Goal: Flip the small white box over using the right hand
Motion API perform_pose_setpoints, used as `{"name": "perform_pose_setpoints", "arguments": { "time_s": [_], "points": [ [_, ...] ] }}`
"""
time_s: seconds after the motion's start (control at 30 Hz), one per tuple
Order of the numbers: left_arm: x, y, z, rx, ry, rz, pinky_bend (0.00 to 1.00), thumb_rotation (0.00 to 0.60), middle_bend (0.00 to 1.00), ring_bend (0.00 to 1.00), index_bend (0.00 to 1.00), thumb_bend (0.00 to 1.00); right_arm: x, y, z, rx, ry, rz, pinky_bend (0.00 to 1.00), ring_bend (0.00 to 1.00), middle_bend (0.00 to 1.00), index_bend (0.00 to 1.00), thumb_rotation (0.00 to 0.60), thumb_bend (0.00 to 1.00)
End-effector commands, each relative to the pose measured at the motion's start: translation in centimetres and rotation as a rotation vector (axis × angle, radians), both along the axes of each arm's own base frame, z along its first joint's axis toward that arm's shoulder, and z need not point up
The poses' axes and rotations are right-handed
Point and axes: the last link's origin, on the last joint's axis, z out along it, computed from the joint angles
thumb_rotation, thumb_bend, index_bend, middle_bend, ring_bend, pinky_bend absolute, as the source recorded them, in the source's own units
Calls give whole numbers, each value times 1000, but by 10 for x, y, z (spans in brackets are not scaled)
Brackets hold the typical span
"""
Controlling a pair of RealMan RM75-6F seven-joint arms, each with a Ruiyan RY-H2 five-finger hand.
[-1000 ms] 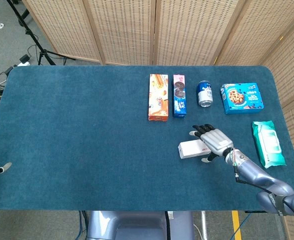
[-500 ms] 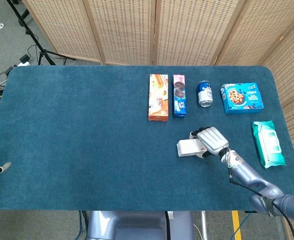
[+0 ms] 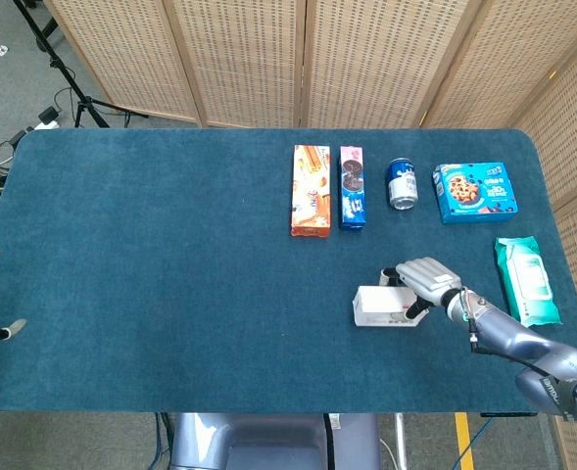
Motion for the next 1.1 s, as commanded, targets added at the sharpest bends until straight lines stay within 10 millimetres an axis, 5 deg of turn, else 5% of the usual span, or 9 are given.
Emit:
{"name": "perform_pose_setpoints", "arguments": {
  "time_s": [0.03,0.2,0.27,0.37,0.47,0.53,0.87,1.1],
  "points": [
    [0,0,0,-2,0,1,0,600,0,0,0,0,15,-3,8,119,90,-100,372,339,476,476,600,930],
    [0,0,-1,-3,0,1,0,600,0,0,0,0,10,-7,-4,159,128,-127,372,313,445,476,600,956],
    [0,0,0,-2,0,1,0,600,0,0,0,0,9,-8,-6,159,126,-131,360,152,240,394,600,891],
    [0,0,0,-1,-2,2,0,600,0,0,0,0,8,-10,-8,142,110,-135,171,0,2,107,600,567],
    [0,0,-1,-3,-2,-1,0,600,0,0,0,0,6,-17,-6,91,102,-89,25,0,0,5,600,254],
    [0,0,-1,-5,0,-2,0,600,0,0,0,0,4,-20,-5,57,92,-68,1,0,0,0,600,155],
    [2,-2,-2,-7,-4,-10,0,600,0,0,0,0,4,-16,2,-51,38,-44,0,0,0,0,600,131],
    [5,-5,-1,-4,-6,-33,0,600,0,0,0,0,4,15,30,-230,-59,54,0,0,0,0,600,0]
  ]
}}
